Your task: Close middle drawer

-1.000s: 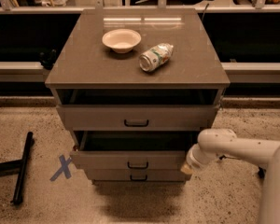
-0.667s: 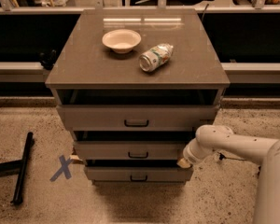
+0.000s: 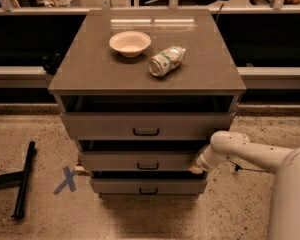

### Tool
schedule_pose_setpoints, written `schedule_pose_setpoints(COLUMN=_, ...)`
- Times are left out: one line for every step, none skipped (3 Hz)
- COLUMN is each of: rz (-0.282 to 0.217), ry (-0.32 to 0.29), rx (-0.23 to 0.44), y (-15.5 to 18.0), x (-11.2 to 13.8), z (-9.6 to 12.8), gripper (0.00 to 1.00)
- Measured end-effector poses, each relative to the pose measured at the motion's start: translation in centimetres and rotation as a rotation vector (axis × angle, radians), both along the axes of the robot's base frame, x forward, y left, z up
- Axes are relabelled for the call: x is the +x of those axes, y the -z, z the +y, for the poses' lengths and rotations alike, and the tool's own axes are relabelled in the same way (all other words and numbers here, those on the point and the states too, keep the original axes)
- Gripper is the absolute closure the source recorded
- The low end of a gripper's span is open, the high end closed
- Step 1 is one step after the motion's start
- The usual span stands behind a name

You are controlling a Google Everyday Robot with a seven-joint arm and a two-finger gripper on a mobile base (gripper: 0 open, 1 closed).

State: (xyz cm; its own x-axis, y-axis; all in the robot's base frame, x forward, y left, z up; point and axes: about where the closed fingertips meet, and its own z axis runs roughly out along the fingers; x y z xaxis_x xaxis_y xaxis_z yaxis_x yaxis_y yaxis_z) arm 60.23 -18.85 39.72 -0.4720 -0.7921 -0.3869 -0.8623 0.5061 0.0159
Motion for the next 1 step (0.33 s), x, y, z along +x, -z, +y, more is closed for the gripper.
schedule_pose_setpoints(rz=-0.024, ry=0.003, rx=0.031, y=0.16, x=1.14, z=-0.31, gripper=1.0)
